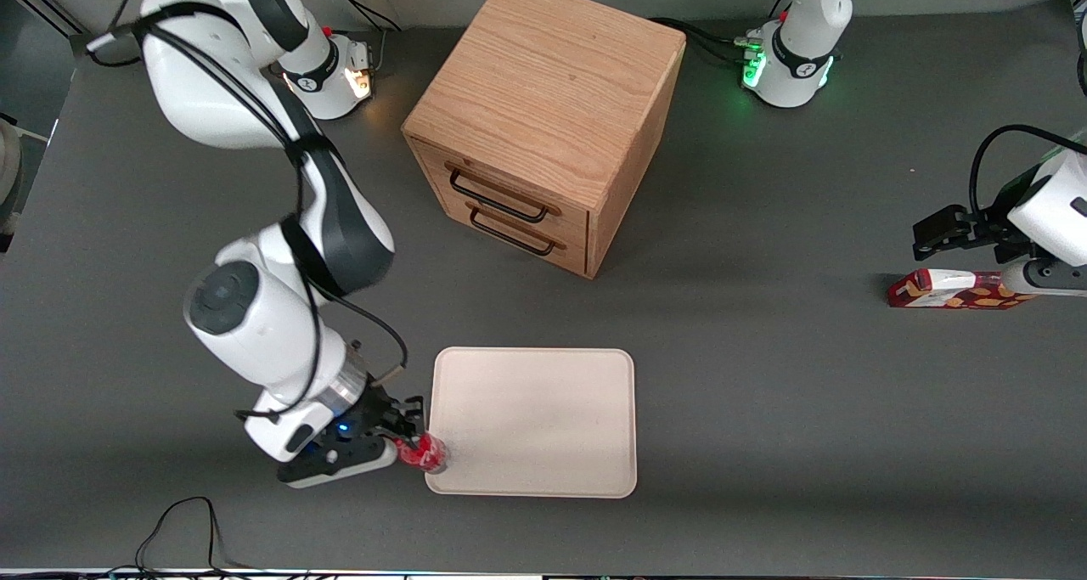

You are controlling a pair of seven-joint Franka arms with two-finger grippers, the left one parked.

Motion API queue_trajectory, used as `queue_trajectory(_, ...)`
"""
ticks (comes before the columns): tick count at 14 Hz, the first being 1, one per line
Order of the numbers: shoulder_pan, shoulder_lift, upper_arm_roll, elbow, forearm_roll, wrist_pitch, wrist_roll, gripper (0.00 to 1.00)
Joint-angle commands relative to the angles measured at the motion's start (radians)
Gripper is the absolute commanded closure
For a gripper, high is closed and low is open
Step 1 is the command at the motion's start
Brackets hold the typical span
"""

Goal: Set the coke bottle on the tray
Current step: 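Lower the bottle onto the tray and open the right gripper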

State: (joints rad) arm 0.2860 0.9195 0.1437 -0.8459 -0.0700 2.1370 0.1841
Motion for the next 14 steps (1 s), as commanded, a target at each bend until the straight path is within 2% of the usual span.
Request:
queue_trajectory(1, 0.01, 0.051, 0.008, 0.03, -0.054, 0.053, 0.023, 0.85)
queue_trajectory(3, 0.01, 0.056, 0.008, -0.005, -0.074, 0.058, 0.018, 0.81)
queue_trajectory(6, 0.001, 0.058, 0.008, -0.062, -0.067, 0.124, 0.026, 0.8)
queue_trajectory(10, 0.001, 0.064, 0.008, -0.094, -0.063, 0.165, 0.054, 0.73)
queue_trajectory(11, 0.001, 0.064, 0.008, -0.097, -0.063, 0.178, 0.054, 0.66)
queue_trajectory(12, 0.001, 0.064, 0.008, -0.099, -0.063, 0.181, 0.055, 0.26)
queue_trajectory(13, 0.001, 0.064, 0.008, -0.101, -0.067, 0.181, 0.066, 0.0)
queue_trajectory(14, 0.001, 0.064, 0.008, -0.108, -0.07, 0.182, 0.071, 0.0)
